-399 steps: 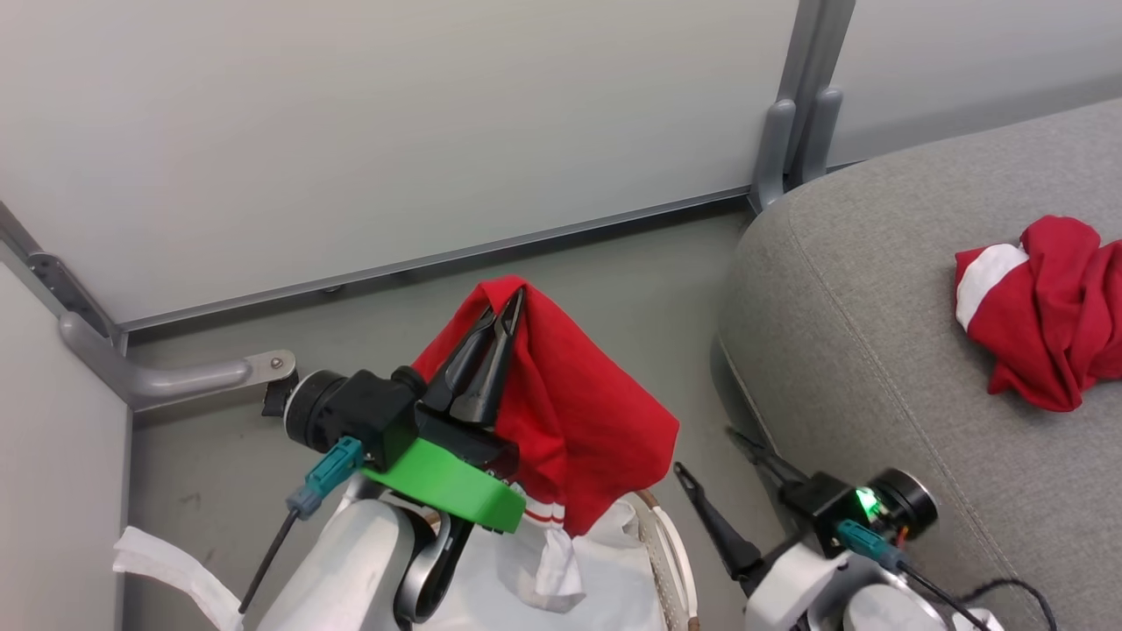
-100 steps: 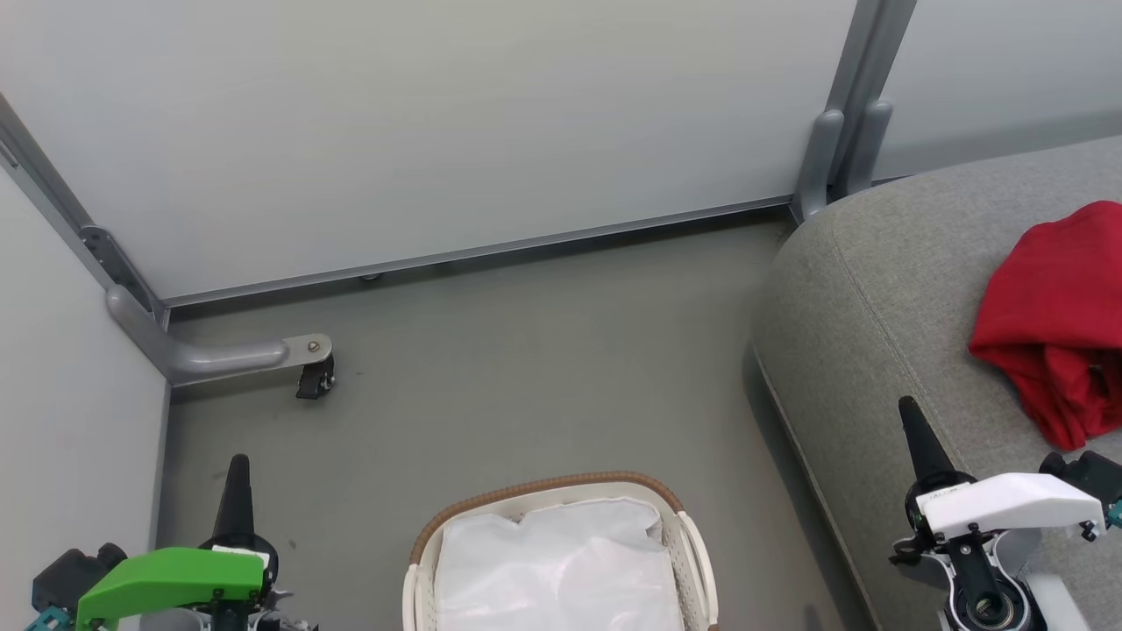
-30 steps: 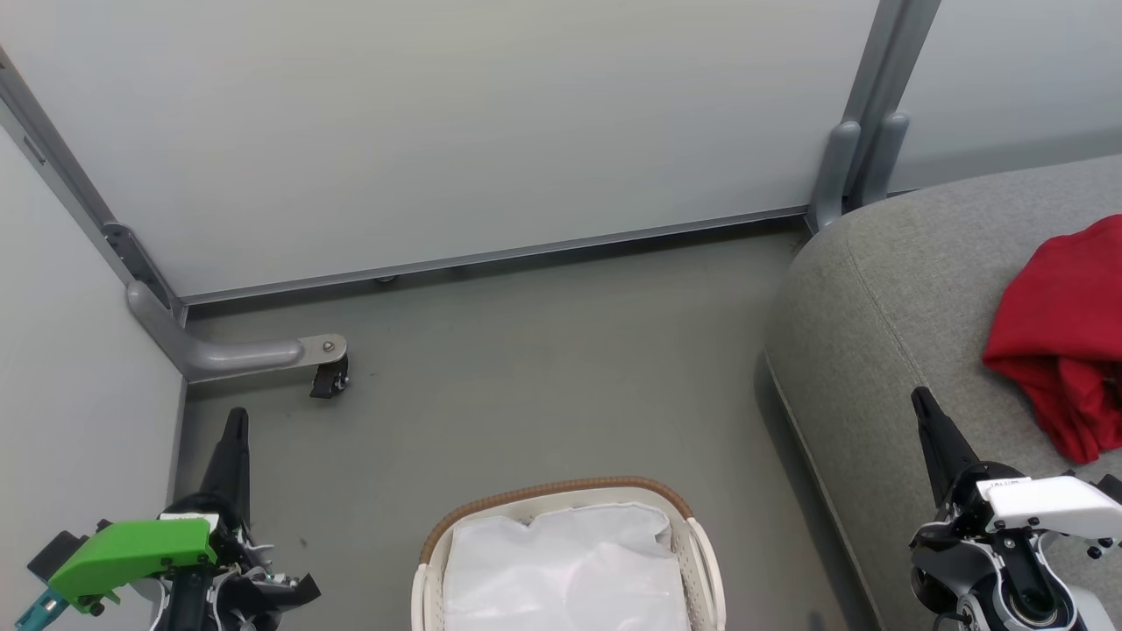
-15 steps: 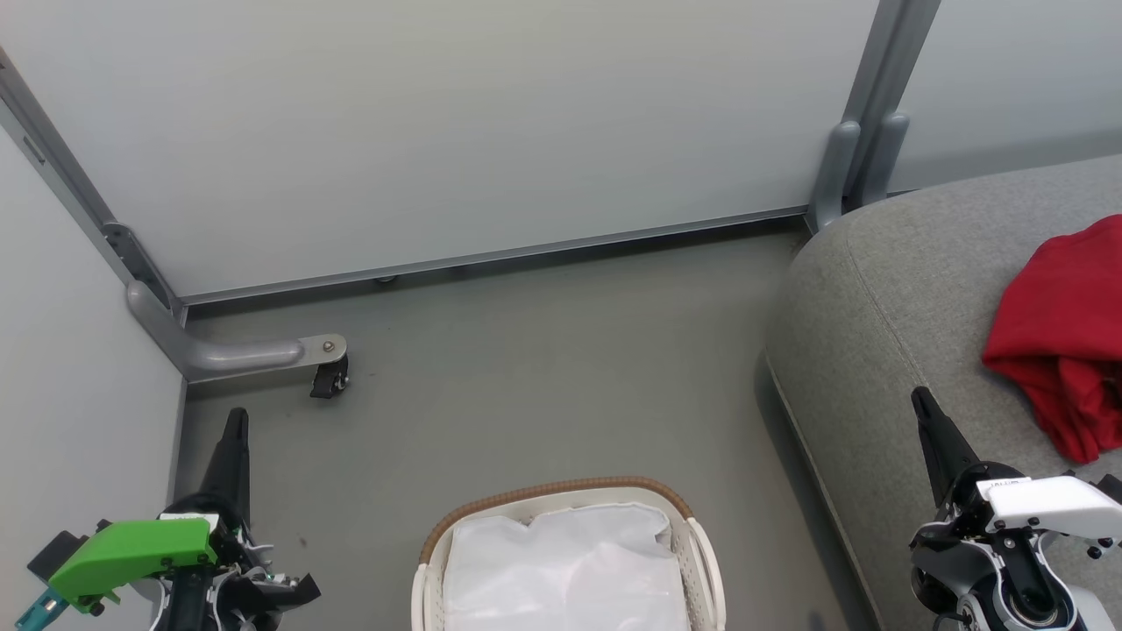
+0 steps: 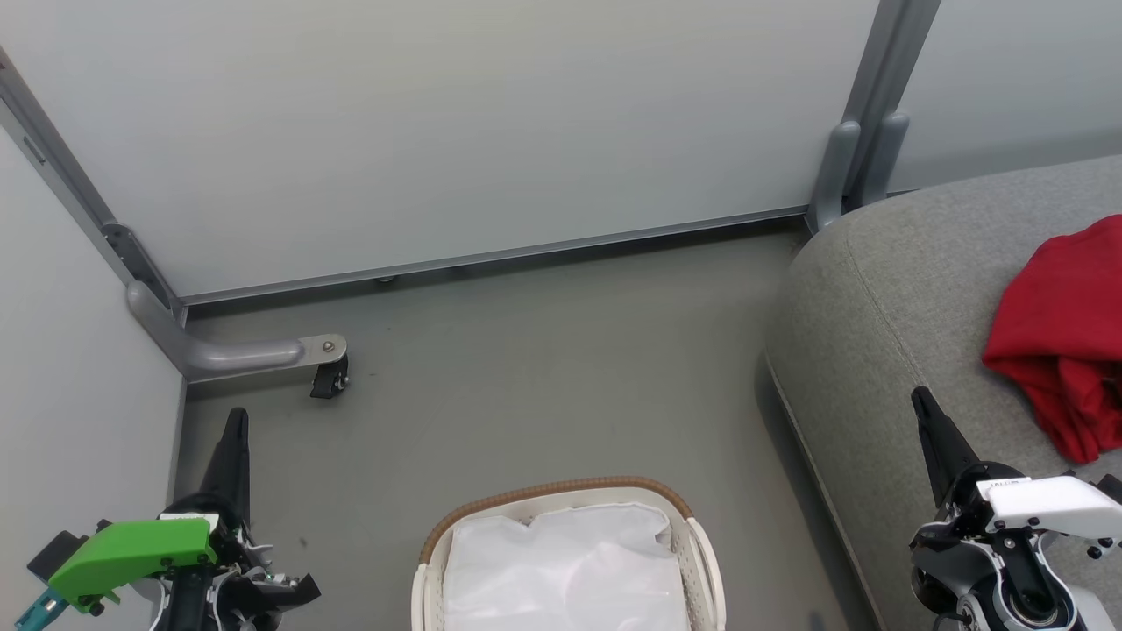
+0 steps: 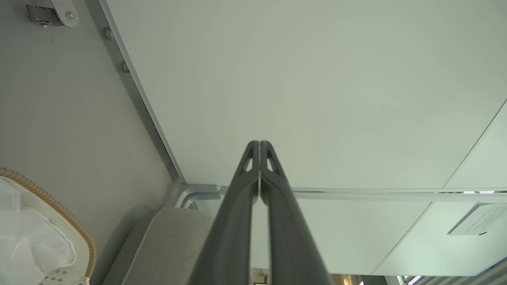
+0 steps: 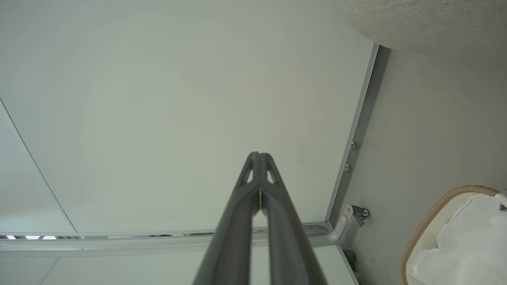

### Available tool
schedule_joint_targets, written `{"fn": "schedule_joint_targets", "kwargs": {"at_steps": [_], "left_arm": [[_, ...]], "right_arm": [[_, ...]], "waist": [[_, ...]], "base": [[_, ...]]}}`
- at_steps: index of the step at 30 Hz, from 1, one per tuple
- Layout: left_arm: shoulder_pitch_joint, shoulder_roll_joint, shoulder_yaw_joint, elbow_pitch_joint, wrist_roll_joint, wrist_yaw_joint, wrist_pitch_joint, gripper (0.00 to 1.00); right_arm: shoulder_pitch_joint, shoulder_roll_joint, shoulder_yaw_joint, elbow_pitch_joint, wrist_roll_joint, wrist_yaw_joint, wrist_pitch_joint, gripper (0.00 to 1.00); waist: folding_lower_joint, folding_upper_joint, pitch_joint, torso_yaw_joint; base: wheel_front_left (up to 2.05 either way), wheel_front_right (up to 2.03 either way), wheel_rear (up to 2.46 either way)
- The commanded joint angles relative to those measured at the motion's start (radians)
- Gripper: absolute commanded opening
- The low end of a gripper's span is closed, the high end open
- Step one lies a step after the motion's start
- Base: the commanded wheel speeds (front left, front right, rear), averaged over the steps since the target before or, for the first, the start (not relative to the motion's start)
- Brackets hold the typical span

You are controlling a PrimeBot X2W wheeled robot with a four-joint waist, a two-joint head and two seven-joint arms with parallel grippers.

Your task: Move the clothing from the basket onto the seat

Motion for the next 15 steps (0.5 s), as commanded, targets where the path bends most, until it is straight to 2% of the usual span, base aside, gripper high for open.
{"fn": "schedule_joint_targets", "kwargs": {"at_steps": [1,15], "left_arm": [[-0.01,0.006,0.002,0.0,-0.003,-0.004,0.003,0.0],[-0.01,0.006,0.002,0.0,-0.003,-0.004,0.003,0.0]], "right_arm": [[0.01,-0.003,-0.002,-0.004,0.003,0.0,0.002,0.0],[0.01,-0.003,-0.001,-0.004,0.003,0.0,0.001,0.0]], "waist": [[0.0,0.0,0.0,0.0],[0.0,0.0,0.0,0.0]], "base": [[0.0,0.0,0.0],[0.0,0.0,0.0]]}}
